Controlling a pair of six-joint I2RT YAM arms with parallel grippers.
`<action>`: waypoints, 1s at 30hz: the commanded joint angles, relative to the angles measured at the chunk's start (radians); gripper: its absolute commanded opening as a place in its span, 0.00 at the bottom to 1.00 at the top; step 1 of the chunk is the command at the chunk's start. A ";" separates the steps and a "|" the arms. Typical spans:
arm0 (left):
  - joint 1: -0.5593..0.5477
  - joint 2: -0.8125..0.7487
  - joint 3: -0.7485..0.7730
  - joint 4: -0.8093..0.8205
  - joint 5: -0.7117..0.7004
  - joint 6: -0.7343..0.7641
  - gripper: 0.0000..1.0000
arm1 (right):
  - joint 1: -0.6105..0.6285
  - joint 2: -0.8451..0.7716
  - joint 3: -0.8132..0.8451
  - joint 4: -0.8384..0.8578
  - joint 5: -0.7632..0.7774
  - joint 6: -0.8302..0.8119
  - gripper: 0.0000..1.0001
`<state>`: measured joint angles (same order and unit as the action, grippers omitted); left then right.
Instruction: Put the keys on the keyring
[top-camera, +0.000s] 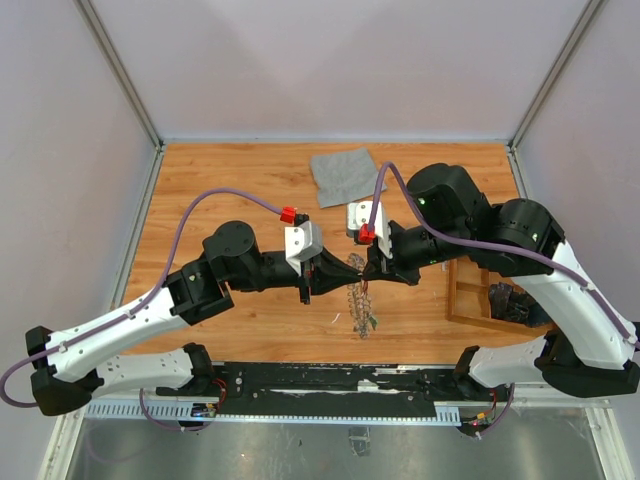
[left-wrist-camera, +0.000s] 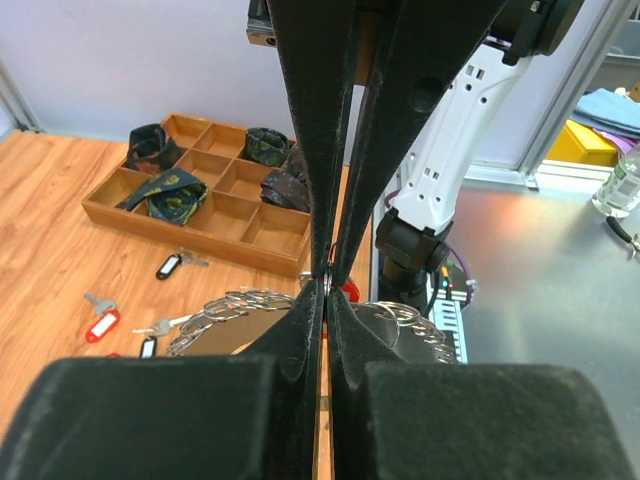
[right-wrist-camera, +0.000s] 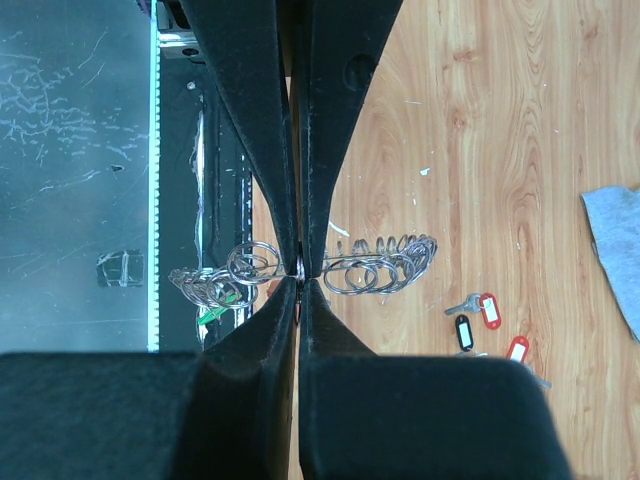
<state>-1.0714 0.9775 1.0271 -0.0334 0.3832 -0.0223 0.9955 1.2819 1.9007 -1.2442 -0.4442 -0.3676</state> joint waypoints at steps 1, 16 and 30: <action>-0.009 -0.001 0.037 0.008 -0.002 0.007 0.01 | 0.014 -0.019 -0.010 0.051 -0.033 0.000 0.00; -0.009 -0.100 -0.043 0.111 -0.087 -0.041 0.00 | 0.014 -0.222 -0.276 0.540 -0.058 0.215 0.28; -0.009 -0.205 -0.143 0.256 -0.051 -0.041 0.01 | 0.014 -0.368 -0.522 0.821 -0.061 0.387 0.29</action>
<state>-1.0721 0.8162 0.8997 0.0834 0.3119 -0.0612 0.9993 0.9314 1.4143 -0.5262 -0.4686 -0.0467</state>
